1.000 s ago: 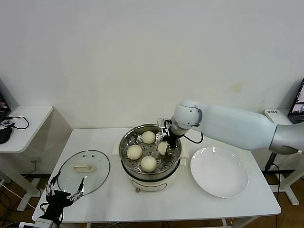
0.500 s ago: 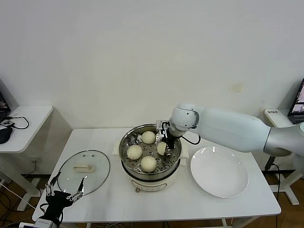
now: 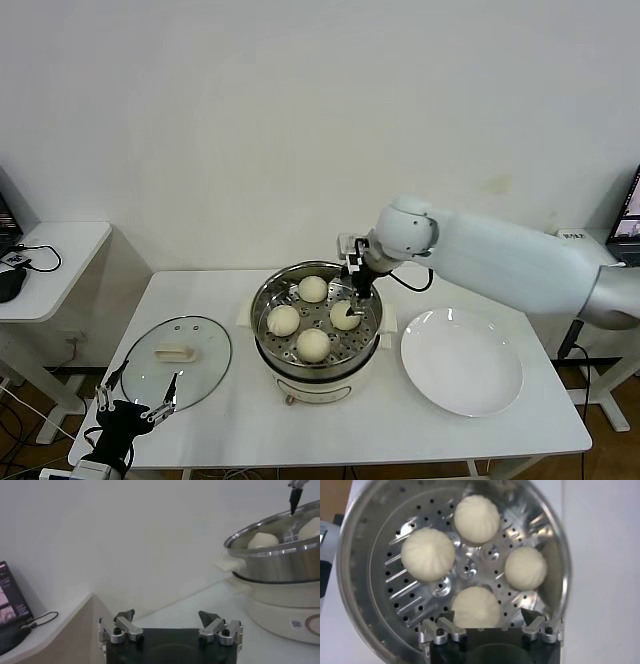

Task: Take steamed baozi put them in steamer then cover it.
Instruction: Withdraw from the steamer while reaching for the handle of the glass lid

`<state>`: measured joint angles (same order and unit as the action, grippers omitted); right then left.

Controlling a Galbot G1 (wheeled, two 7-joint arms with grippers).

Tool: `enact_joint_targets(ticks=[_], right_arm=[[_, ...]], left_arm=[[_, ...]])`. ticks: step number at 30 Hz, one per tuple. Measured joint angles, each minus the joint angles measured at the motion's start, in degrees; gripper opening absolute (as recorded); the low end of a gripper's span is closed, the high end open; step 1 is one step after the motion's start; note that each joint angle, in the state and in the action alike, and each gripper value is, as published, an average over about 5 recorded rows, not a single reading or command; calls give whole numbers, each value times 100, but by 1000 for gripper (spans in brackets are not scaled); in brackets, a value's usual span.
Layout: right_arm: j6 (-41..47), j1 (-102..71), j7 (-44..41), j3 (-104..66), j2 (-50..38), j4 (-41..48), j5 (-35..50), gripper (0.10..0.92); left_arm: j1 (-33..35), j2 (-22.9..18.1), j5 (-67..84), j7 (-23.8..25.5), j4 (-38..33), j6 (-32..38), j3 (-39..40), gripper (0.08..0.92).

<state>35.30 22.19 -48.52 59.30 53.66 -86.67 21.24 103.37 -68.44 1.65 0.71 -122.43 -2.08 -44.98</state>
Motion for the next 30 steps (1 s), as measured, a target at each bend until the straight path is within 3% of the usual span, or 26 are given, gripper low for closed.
enact_joint_targets(ticks=[9, 16, 22, 30], right_arm=[[-283, -1300, 1549, -1440, -826, -933, 364, 823], [-1105, -3677, 2858, -3652, -1083, -1600, -132, 823], [-2072, -5957, 3439, -5849, -682, -2106, -784, 823], [-3299, -8612, 3688, -8245, 541, -2569, -1290, 823]], left_arm=[[-11, -60, 3, -1, 31, 17, 8, 823], [-79, -90, -19, -24, 116, 91, 29, 823], [-175, -94, -151, -59, 249, 224, 54, 823], [-339, -165, -1122, -284, 571, 512, 69, 823]])
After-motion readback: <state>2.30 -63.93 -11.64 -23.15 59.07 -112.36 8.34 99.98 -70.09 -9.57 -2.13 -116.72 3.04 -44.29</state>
